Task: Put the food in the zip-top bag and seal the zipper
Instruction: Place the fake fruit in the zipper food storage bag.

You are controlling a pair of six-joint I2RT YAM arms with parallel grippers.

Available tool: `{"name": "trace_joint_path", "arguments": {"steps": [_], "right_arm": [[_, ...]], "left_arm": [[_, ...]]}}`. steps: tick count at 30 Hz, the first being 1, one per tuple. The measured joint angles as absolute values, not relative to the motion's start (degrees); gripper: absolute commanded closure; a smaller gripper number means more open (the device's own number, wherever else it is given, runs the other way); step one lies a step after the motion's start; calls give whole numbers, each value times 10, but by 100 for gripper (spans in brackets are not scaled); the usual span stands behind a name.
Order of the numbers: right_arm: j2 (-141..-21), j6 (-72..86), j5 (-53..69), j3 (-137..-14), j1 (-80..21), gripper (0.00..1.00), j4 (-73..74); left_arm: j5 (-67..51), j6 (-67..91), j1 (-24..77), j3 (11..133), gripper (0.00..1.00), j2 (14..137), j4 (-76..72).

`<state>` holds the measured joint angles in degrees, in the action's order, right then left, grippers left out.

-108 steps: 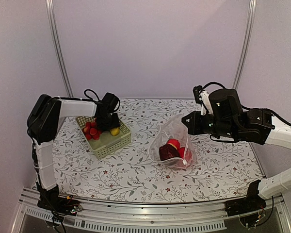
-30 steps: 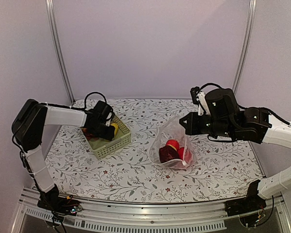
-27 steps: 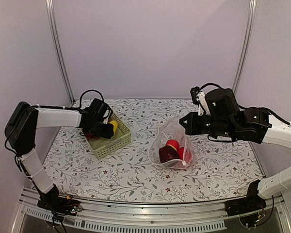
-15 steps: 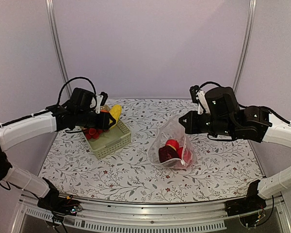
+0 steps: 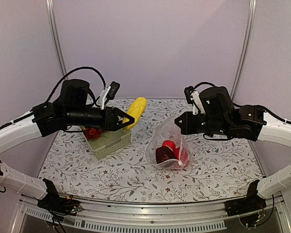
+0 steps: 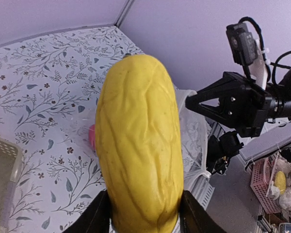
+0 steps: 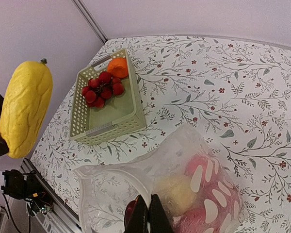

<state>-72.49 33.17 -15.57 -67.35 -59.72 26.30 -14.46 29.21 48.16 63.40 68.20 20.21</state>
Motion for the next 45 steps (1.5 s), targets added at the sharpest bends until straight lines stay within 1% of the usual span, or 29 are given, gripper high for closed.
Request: {"name": "trace_joint_path", "arguments": {"steps": [8, 15, 20, 25, 31, 34, 38, 40, 42, 45], "right_arm": [[-729, 330, -155, -686, -597, 100, 262], [-734, 326, -155, -694, -597, 100, 261], [-735, 323, -156, -695, -597, 100, 261], [-736, 323, -157, -698, -597, 100, 261], [-745, 323, -170, -698, -597, 100, 261], [-752, 323, -173, -698, -597, 100, 261], [-763, 324, -173, -703, -597, 100, 260], [-769, 324, -173, -708, -597, 100, 260], [-772, 324, -173, -709, -597, 100, 257], [-774, 324, -174, -709, -597, 100, 257]], "left_arm": [[-250, 314, 555, 649, 54, 710, 177], [-293, 325, 576, 649, 54, 750, 176], [-286, 340, 580, 659, 54, 782, 180], [-253, 366, 581, 715, 53, 825, 205], [-229, 397, 581, 744, 53, 849, 231], [-216, 424, 581, 744, 49, 863, 234], [-202, 458, 581, 744, 40, 878, 230], [-198, 470, 582, 744, 32, 883, 225], [-194, 481, 582, 745, 23, 889, 219], [-190, 484, 582, 748, 15, 893, 215]]}}
